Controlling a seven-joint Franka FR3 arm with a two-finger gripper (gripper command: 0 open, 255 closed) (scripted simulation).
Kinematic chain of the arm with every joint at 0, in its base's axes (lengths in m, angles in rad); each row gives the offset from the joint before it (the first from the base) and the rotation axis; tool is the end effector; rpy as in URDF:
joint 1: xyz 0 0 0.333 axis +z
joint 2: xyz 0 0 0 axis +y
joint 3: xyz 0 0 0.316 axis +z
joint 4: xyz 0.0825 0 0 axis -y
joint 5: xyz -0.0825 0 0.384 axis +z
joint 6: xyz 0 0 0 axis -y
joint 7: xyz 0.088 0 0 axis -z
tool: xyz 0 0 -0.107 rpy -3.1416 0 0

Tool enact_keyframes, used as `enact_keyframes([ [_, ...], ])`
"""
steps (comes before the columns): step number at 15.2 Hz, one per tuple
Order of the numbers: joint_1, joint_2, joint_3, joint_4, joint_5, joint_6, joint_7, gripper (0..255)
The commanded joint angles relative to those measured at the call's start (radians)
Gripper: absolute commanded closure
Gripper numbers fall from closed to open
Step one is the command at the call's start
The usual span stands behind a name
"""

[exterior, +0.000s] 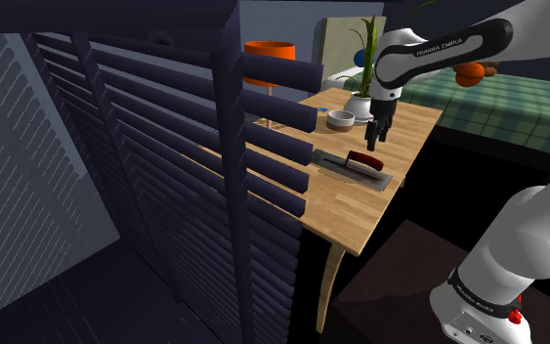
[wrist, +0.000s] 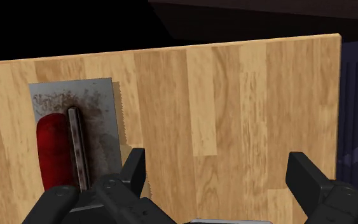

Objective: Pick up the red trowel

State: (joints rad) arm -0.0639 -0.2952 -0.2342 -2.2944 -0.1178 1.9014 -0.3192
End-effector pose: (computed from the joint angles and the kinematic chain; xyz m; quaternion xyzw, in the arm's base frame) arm 0.4255 -0.1438 0.4560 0.9977 0.0392 -0.0557 0.0044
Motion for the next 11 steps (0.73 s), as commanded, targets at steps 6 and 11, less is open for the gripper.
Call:
enact_keyframes([
  [6,-0.024,0.252,-0.065,0.14,0.035,0.121,-0.112,0],
  [11,-0.055,0.443,-0.09,0.282,0.09,0.172,-0.197,0],
])
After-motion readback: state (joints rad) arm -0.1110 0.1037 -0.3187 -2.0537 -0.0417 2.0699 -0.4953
